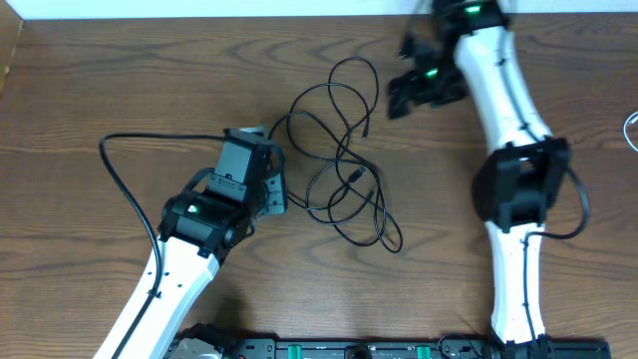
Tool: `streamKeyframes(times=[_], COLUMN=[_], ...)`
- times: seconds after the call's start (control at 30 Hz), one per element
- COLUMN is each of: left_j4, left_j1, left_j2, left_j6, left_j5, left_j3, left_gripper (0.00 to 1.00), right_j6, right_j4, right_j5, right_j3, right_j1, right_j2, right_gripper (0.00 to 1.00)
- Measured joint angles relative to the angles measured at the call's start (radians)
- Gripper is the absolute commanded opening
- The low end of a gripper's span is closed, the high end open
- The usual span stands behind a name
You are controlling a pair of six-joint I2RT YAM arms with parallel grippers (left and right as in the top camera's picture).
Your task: Untangle cables
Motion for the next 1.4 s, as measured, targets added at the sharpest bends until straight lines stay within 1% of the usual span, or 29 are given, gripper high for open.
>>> streamKeyframes(times=[0.17, 0.3, 0.47, 0.57, 0.63, 0.77, 0.8, 1.0, 1.23, 1.3, 1.33, 1.4], left_j4=[-0.034, -0.027, 0.007, 0.024, 0.034, 0.049, 0.05, 0.053, 0.053, 0.053, 0.053, 0.053], left_j1=[0.004, 0.03, 0.088, 0.107, 0.112, 0.112, 0.112, 0.112, 0.112, 0.112, 0.112, 0.112], left_j2=[0.0, 0.011, 0.102, 0.184, 0.235, 0.309, 0.319, 0.33, 0.33, 0.33, 0.33, 0.33], left_j6=[0.0, 0.013, 0.035, 0.051, 0.067, 0.103, 0.108, 0.128, 0.132, 0.132, 0.132, 0.132], left_j5=[-0.001, -0.006, -0.018, -0.02, -0.02, -0.02, -0.02, -0.02, -0.02, -0.02, -0.02, -0.02], left_j3=[0.0, 0.0, 0.0, 0.0, 0.0, 0.0, 0.0, 0.0, 0.0, 0.0, 0.0, 0.0], left_gripper=[0.57, 0.57, 0.57, 0.56, 0.52, 0.52, 0.52, 0.52, 0.52, 0.52, 0.52, 0.52], right_j6=[-0.01, -0.014, 0.015, 0.042, 0.058, 0.095, 0.105, 0.182, 0.256, 0.276, 0.284, 0.294], right_j4=[-0.085, -0.157, -0.172, -0.172, -0.172, -0.171, -0.171, -0.155, -0.097, -0.091, -0.09, -0.086], right_j5=[0.053, 0.072, 0.083, 0.085, 0.087, 0.09, 0.09, 0.096, 0.106, 0.122, 0.126, 0.136], right_j3=[0.0, 0.0, 0.0, 0.0, -0.002, -0.021, -0.03, -0.12, -0.224, -0.245, -0.253, -0.266], right_j1=[0.125, 0.185, 0.236, 0.261, 0.274, 0.295, 0.301, 0.312, 0.312, 0.312, 0.312, 0.312], right_j2=[-0.001, -0.001, -0.005, -0.006, -0.009, -0.012, -0.013, -0.013, -0.013, -0.013, -0.013, -0.013], right_gripper=[0.99, 0.99, 0.99, 0.94, 0.91, 0.84, 0.84, 0.78, 0.72, 0.65, 0.59, 0.35])
